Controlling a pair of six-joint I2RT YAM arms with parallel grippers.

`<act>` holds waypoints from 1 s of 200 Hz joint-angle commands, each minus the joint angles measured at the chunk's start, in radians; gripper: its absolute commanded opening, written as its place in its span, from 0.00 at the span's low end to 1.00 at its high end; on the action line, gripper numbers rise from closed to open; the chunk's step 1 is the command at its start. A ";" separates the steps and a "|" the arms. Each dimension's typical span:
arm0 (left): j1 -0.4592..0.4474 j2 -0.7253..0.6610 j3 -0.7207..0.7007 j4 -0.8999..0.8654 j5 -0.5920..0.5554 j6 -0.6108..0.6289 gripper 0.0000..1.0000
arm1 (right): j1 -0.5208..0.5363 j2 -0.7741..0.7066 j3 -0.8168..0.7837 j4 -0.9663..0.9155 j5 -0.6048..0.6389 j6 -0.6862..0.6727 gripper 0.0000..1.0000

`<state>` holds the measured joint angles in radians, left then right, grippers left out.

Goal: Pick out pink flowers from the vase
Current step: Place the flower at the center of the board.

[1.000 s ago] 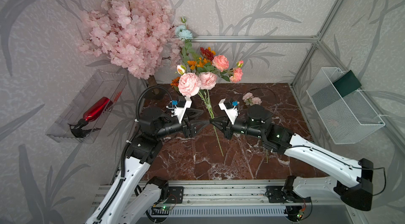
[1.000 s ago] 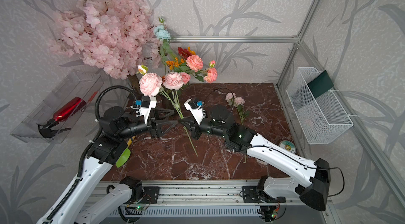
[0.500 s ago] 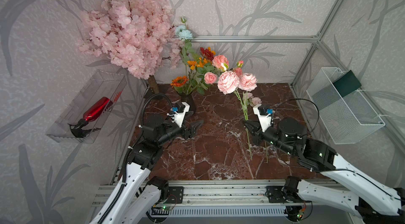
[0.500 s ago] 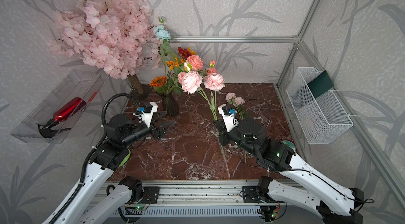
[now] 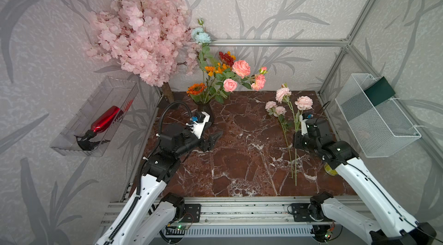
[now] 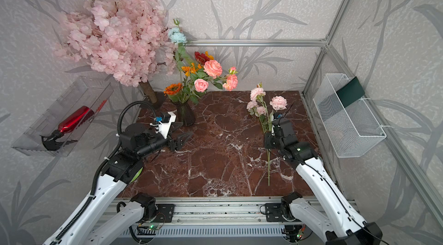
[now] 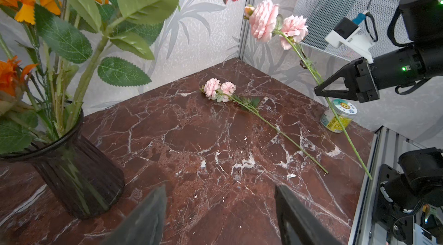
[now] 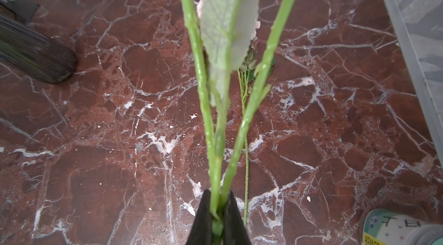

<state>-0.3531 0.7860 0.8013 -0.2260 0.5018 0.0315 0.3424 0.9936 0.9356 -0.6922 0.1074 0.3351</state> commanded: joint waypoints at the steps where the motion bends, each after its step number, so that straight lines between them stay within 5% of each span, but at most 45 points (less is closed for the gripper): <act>1: -0.028 0.019 0.014 -0.057 -0.061 0.069 0.75 | -0.013 0.062 -0.008 0.037 -0.017 -0.046 0.00; 65: -0.174 0.101 -0.007 -0.064 -0.261 0.170 0.84 | -0.045 0.289 0.011 0.115 0.025 -0.136 0.00; 142: -0.193 0.128 -0.001 -0.093 -0.254 0.180 0.97 | -0.064 0.538 0.042 0.188 0.017 -0.137 0.00; 200: -0.196 0.132 -0.011 -0.085 -0.247 0.192 0.99 | -0.091 0.565 0.029 0.264 0.014 -0.082 0.00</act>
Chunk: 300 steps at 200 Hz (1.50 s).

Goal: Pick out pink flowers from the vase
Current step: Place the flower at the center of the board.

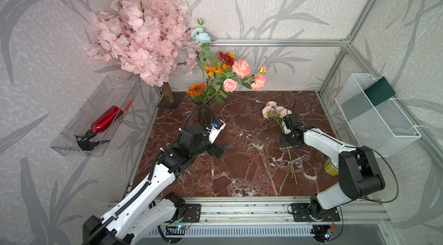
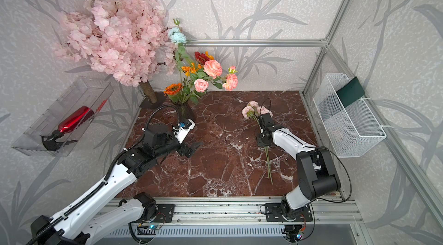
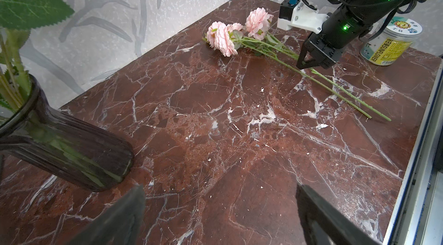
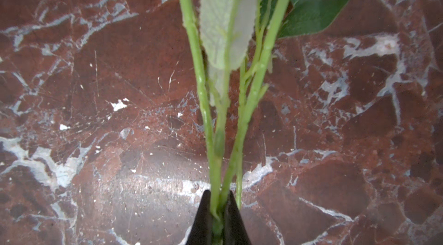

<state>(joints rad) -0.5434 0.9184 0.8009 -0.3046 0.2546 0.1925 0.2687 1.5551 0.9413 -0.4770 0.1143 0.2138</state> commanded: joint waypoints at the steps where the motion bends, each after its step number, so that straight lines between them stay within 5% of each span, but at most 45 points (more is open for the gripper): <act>1: -0.006 0.000 -0.011 -0.006 0.000 0.031 0.99 | -0.019 0.003 0.022 0.050 0.005 0.041 0.00; 121: -0.007 0.007 -0.023 0.025 0.044 0.019 0.99 | -0.045 0.132 0.065 0.056 -0.034 0.107 0.03; 180: -0.007 -0.007 -0.064 0.058 0.062 0.031 0.99 | -0.046 0.138 0.072 0.046 -0.044 0.108 0.28; 300: -0.008 -0.010 -0.064 0.063 -0.064 0.010 0.85 | -0.045 -0.023 0.037 0.041 -0.087 0.105 0.53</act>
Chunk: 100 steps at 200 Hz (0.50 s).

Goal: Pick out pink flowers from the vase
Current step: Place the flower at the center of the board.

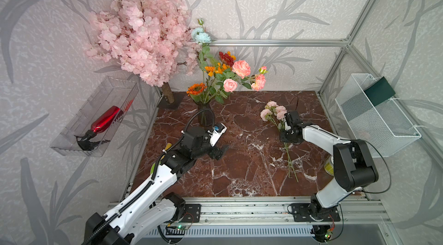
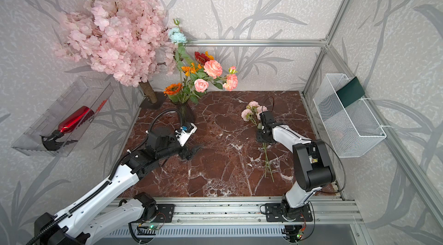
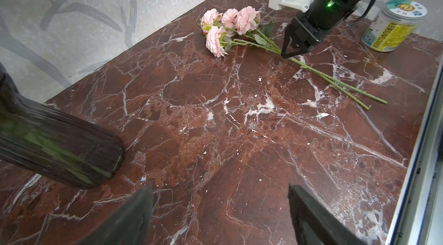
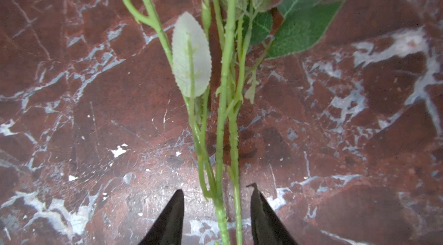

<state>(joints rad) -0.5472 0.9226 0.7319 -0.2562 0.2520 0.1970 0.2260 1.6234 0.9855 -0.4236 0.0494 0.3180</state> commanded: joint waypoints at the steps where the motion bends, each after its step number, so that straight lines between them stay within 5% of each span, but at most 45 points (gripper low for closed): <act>1: -0.004 -0.015 0.005 0.013 -0.064 0.006 0.85 | -0.003 -0.096 -0.008 -0.012 -0.025 0.001 0.53; 59: 0.040 -0.141 -0.029 0.032 -0.305 0.231 0.79 | 0.043 -0.471 -0.092 0.080 -0.253 0.011 0.79; 80: 0.182 -0.169 -0.061 0.105 -0.144 0.256 0.77 | 0.148 -0.573 -0.128 0.186 -0.252 -0.007 1.00; 100: 0.348 -0.147 -0.090 0.237 0.056 0.220 0.77 | 0.232 -0.587 -0.132 0.248 -0.295 -0.008 0.99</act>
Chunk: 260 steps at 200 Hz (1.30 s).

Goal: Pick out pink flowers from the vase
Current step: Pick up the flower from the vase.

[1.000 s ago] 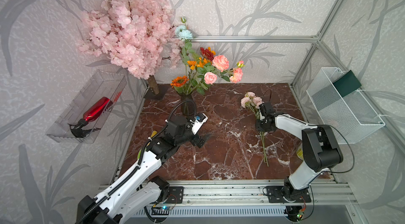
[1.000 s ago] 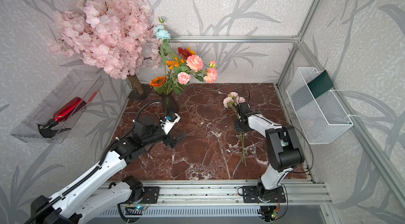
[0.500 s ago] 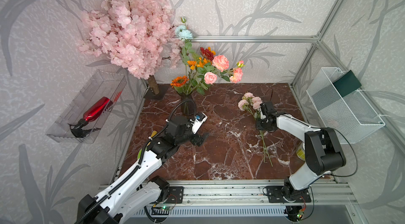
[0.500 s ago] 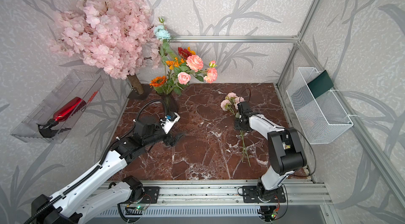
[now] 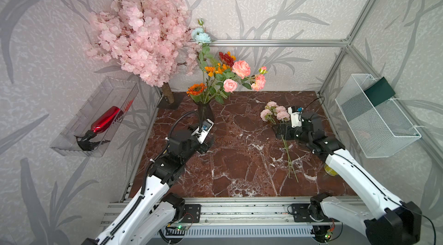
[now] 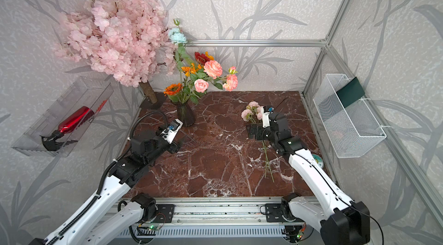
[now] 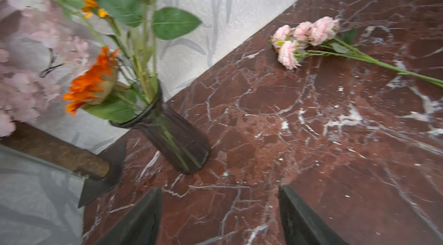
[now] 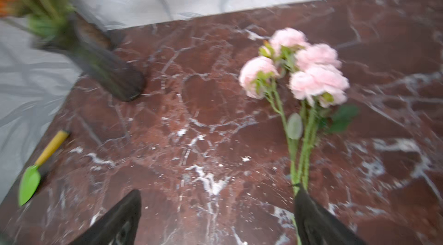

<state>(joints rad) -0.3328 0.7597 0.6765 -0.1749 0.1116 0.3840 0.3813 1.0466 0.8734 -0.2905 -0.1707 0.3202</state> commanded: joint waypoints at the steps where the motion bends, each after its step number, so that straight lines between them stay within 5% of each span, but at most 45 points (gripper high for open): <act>1: 0.140 0.018 -0.035 0.161 0.204 0.032 0.76 | 0.082 -0.010 -0.019 0.118 -0.075 -0.010 0.99; 21: 0.212 0.099 -0.023 0.249 0.352 0.037 0.72 | 0.176 0.008 -0.042 0.197 -0.074 -0.012 0.99; 49: 0.226 0.243 0.021 0.376 0.404 0.056 0.61 | 0.254 0.053 -0.119 0.358 -0.096 0.041 0.99; 91: 0.226 0.449 0.141 0.506 0.348 0.051 0.25 | 0.320 0.102 -0.212 0.531 -0.119 0.094 0.99; 171: 0.227 0.621 0.221 0.650 0.388 0.023 0.25 | 0.348 0.168 -0.317 0.842 -0.157 0.181 0.99; 260: 0.225 0.706 0.270 0.707 0.402 -0.004 0.23 | 0.347 0.212 -0.293 0.821 -0.179 0.175 0.99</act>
<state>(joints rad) -0.1101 1.4536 0.8997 0.4854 0.4995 0.3820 0.7265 1.2522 0.5636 0.5041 -0.3363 0.4866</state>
